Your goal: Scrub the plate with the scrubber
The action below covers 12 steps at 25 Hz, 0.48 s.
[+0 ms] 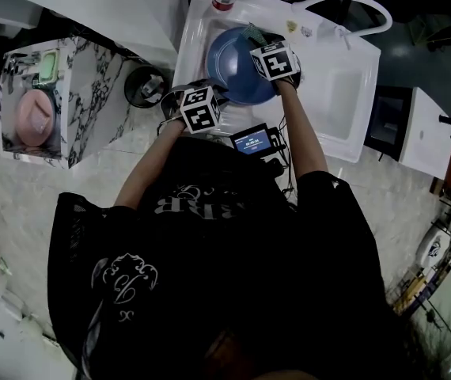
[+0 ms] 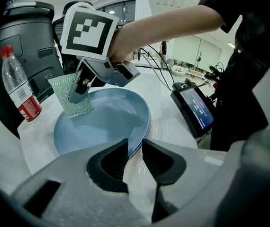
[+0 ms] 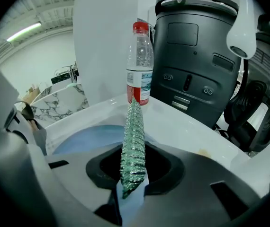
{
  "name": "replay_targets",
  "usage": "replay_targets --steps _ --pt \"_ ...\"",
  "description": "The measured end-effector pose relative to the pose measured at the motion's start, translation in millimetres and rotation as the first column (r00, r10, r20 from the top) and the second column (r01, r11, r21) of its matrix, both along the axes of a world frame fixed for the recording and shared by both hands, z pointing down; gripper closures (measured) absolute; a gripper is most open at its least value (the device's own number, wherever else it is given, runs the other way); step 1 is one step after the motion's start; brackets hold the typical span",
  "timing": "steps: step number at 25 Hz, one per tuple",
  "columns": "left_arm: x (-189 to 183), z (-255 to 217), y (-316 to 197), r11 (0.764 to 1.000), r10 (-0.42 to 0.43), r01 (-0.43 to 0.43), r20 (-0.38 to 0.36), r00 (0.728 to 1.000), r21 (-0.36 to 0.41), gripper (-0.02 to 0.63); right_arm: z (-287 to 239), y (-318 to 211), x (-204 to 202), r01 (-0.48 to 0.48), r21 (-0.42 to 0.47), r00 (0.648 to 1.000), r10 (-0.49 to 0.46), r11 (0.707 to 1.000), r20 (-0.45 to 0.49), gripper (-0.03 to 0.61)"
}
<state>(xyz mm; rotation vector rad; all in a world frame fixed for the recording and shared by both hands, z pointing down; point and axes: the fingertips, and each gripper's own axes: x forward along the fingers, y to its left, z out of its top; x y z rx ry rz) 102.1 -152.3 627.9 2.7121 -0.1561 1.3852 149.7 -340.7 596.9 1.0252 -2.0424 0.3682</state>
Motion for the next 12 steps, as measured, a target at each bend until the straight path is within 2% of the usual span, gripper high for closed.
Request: replay_targets --steps 4,8,12 --pt "-8 -1 -1 0.998 -0.049 0.049 -0.008 0.999 -0.046 0.511 -1 6 -25 0.011 -0.012 0.997 -0.01 1.0 0.079 0.489" --pt "-9 -3 -2 0.991 -0.109 0.105 -0.044 0.993 -0.079 0.511 -3 20 -55 0.075 -0.024 0.989 -0.071 0.997 0.132 0.489" --pt "-7 -4 -1 0.991 -0.117 0.112 -0.06 0.991 -0.073 0.511 -4 40 -74 0.132 -0.051 0.976 -0.12 0.99 0.183 0.489"
